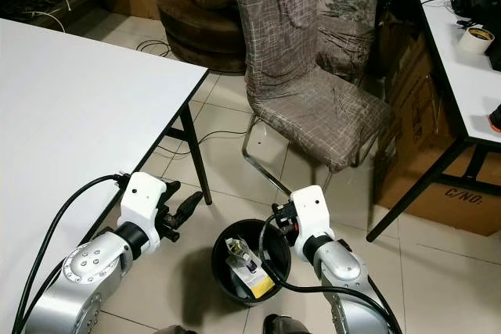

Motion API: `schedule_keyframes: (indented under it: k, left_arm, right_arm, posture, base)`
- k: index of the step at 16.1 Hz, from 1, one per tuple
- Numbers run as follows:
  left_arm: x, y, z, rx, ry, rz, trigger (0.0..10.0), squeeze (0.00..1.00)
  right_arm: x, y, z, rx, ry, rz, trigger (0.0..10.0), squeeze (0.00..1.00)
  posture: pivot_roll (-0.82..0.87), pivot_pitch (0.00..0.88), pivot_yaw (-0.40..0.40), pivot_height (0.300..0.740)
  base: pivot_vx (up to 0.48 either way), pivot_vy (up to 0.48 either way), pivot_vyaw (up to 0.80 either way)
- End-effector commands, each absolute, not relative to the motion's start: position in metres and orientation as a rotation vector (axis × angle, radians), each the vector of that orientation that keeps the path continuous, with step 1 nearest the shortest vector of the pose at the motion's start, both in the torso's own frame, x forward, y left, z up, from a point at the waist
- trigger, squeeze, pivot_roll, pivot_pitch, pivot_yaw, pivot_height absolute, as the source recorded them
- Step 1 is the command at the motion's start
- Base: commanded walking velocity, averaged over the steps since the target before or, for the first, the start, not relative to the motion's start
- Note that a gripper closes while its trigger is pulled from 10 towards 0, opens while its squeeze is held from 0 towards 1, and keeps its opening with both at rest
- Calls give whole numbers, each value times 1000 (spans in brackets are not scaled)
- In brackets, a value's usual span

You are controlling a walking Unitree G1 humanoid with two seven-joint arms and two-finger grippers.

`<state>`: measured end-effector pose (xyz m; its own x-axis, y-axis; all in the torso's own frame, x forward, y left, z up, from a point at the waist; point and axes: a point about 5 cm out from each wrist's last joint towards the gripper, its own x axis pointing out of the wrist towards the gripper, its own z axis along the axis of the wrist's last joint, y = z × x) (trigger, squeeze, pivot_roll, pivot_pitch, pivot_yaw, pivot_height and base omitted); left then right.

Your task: Picking trash to rubbish bin

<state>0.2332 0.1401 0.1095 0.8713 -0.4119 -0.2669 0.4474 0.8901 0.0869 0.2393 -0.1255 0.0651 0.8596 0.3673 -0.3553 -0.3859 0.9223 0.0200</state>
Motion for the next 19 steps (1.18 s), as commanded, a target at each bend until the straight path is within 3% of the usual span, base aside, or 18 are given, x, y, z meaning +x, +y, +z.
schedule_keyframes:
  k: [1, 9, 15, 19]
  left_arm:
    - [234, 138, 113, 167, 240, -467, 10000, 0]
    - [238, 138, 119, 171, 221, -477, 10000, 0]
    - [251, 139, 148, 164, 124, -450, 10000, 0]
    - [255, 140, 157, 164, 100, -448, 10000, 0]
  right_arm:
    - [241, -125, 70, -50, 356, 394, 10000, 0]
    - [241, -124, 75, -47, 347, 387, 10000, 0]
    - [254, -129, 128, 15, 100, 313, 10000, 0]
    - [256, -123, 132, 31, 89, 332, 10000, 0]
  posture:
    - [-17, 65, -28, 740]
    - [-19, 61, -20, 740]
    - [-12, 54, -28, 740]
    - [-7, 45, -28, 740]
  base:
    - [0, 0, 0]
    - [0, 0, 0]
    - [0, 0, 0]
    - [-65, 0, 0]
